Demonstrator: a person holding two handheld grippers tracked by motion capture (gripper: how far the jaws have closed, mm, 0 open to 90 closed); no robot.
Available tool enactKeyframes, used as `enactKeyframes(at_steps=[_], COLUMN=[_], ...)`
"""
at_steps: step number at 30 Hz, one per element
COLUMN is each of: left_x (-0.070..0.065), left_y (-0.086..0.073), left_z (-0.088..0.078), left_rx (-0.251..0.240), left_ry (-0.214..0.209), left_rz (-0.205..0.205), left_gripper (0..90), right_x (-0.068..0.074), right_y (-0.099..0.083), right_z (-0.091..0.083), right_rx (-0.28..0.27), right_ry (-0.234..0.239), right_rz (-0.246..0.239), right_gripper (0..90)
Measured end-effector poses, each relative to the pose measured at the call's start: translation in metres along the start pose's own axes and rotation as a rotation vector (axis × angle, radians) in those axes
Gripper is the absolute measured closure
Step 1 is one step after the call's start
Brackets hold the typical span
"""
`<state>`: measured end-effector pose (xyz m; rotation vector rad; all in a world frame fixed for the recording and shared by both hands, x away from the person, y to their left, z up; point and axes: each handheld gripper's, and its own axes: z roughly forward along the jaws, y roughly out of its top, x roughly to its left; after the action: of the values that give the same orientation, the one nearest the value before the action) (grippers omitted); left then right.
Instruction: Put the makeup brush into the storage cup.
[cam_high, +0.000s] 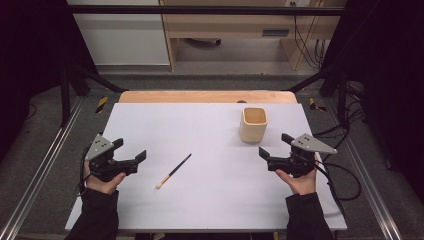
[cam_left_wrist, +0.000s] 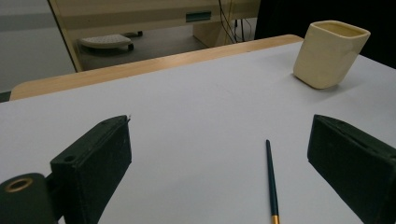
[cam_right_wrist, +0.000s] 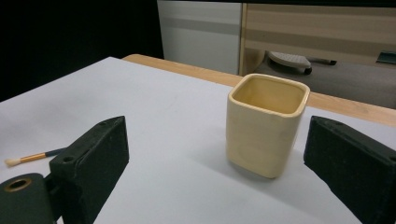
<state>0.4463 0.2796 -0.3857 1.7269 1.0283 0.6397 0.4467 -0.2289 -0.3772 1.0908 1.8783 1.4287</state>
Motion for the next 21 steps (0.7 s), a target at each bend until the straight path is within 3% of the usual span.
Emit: enactKeyframes(at_steps=[21], left_x=[-0.0084], left_y=[0.0016], left_z=[0.0058], left_rx=[0.041], left_ry=[-0.015], left_rz=[0.017], left_gripper=[5.9], right_x=[-0.0026], right_y=[-0.0003], right_z=[-0.0064], right_rx=[0.004], right_ry=[-0.018], right_rz=[0.003], right_gripper=[7.5])
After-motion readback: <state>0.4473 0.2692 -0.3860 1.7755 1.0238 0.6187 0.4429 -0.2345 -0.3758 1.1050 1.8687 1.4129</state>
